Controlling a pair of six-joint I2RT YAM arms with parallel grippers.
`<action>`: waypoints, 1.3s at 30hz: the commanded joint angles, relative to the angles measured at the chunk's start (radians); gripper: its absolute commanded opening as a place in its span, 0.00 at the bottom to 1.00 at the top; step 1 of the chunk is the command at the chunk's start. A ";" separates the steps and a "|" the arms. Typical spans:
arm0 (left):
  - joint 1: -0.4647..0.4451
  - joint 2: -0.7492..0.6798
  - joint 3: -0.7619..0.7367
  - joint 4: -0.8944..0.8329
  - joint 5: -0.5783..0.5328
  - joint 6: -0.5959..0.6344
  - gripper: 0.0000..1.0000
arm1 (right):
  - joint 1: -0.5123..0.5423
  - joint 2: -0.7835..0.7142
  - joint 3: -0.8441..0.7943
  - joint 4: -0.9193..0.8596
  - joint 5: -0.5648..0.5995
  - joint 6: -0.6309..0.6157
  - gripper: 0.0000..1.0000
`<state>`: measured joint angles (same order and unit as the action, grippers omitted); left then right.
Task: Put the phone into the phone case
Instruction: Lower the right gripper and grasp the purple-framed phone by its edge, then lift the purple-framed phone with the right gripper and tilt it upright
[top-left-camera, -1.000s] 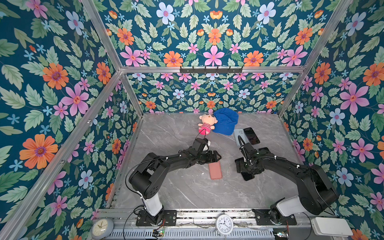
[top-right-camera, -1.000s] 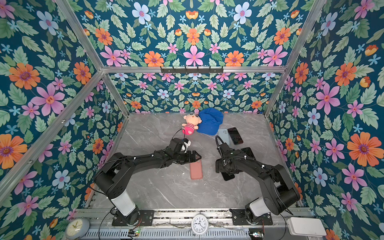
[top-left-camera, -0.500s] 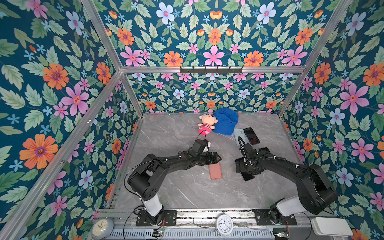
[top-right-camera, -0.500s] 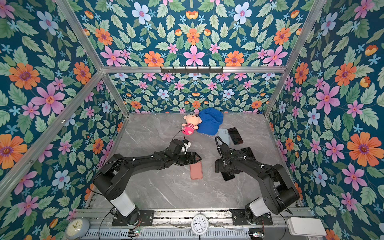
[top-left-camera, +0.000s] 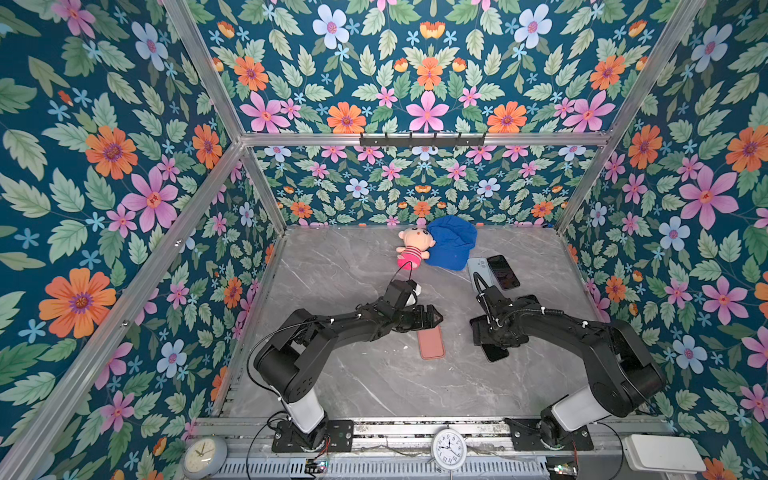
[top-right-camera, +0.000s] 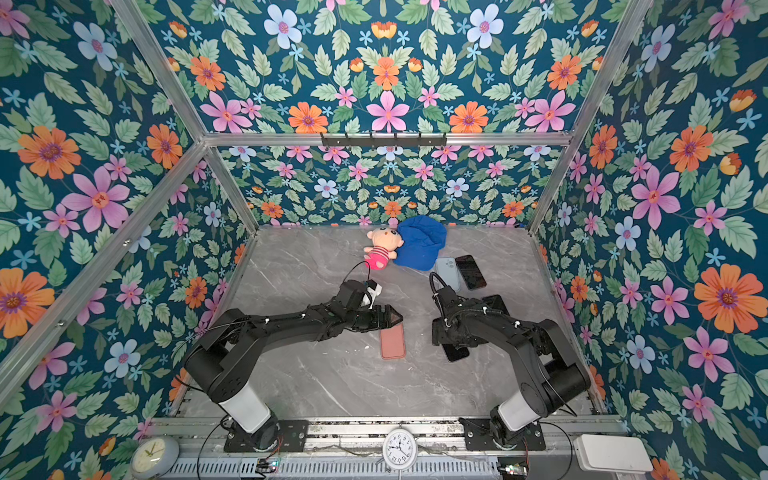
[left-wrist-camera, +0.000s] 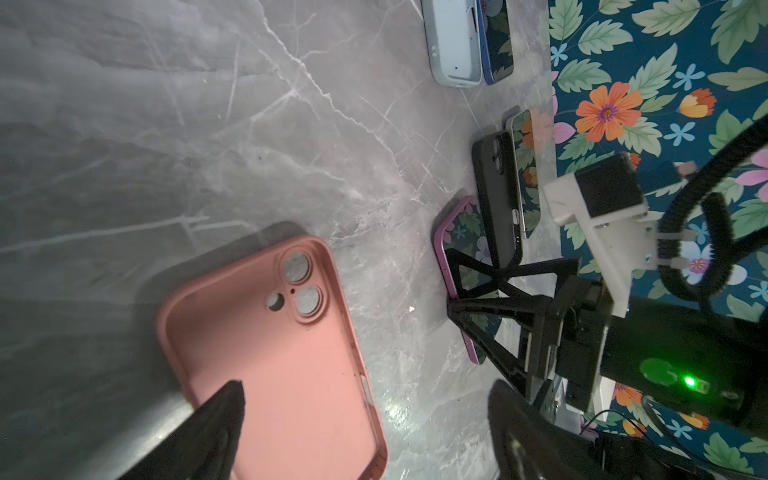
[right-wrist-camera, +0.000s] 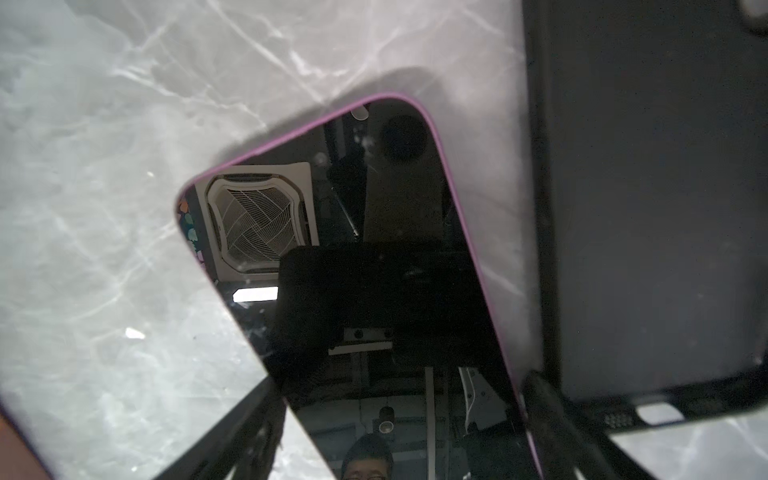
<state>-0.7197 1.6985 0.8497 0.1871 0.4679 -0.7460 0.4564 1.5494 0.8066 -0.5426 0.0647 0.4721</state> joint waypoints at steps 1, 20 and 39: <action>0.002 0.005 0.003 0.026 0.007 0.004 0.92 | 0.002 0.011 0.001 0.009 -0.023 0.003 0.85; 0.033 -0.025 -0.009 0.012 0.017 0.005 0.91 | 0.085 0.046 0.055 0.049 -0.047 -0.054 0.68; 0.145 -0.126 -0.101 0.000 0.029 0.011 0.89 | 0.245 0.240 0.221 0.110 -0.101 -0.079 0.65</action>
<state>-0.5823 1.5822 0.7555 0.1829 0.4904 -0.7509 0.6857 1.7542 1.0161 -0.4187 0.0261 0.3767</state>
